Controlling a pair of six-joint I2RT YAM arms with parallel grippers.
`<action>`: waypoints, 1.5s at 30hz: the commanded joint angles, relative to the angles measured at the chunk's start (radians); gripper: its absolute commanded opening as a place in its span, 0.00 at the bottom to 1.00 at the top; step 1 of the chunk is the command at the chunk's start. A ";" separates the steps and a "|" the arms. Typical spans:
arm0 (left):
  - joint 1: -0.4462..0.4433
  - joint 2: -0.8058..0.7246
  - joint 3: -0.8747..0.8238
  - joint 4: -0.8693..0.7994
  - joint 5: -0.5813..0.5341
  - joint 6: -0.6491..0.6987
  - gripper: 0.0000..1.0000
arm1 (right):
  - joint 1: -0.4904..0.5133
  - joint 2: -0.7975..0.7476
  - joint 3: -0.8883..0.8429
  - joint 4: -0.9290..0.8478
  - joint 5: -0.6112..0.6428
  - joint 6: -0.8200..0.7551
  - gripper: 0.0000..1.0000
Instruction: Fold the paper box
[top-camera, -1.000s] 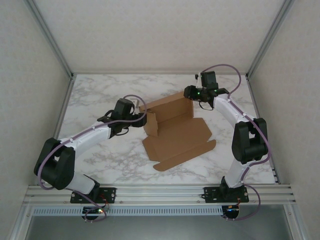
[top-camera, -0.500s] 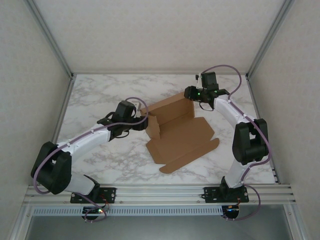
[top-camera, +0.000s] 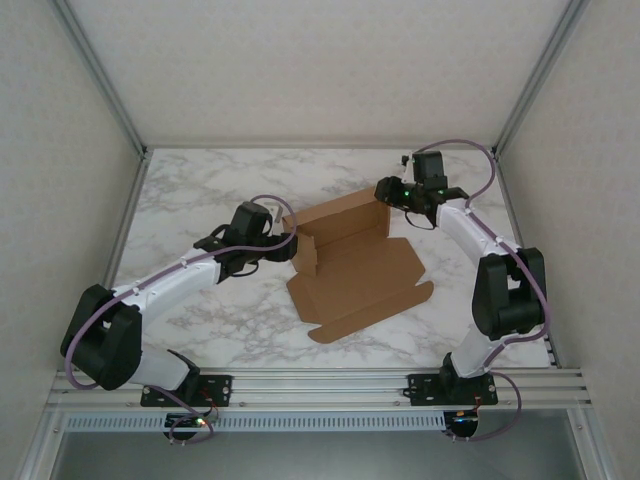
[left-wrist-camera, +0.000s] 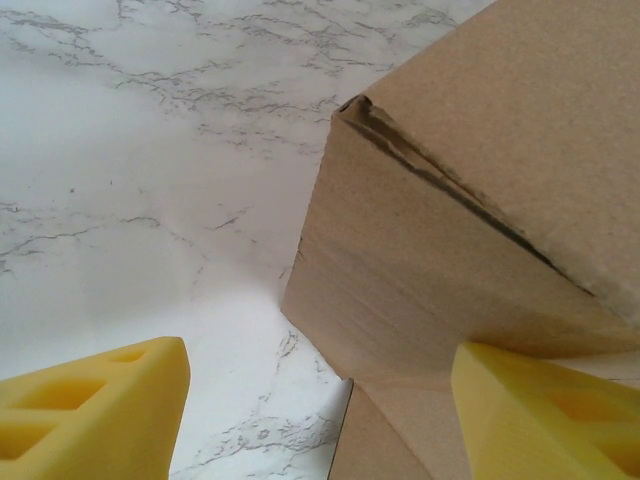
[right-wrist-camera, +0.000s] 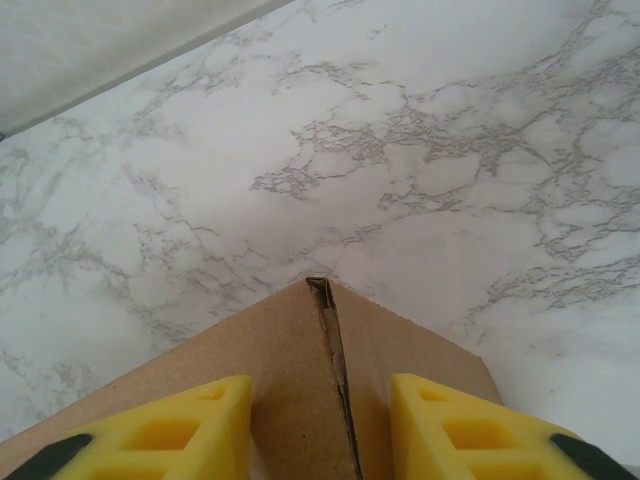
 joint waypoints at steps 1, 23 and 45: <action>-0.014 -0.050 -0.006 0.027 0.024 0.011 0.70 | -0.016 0.017 -0.048 -0.112 0.021 0.033 0.38; -0.033 0.049 0.067 0.030 -0.012 0.031 0.68 | -0.029 0.033 -0.043 -0.103 -0.025 0.039 0.38; 0.121 -0.319 -0.112 -0.065 -0.114 -0.020 0.60 | -0.030 0.035 -0.037 -0.112 -0.021 0.025 0.39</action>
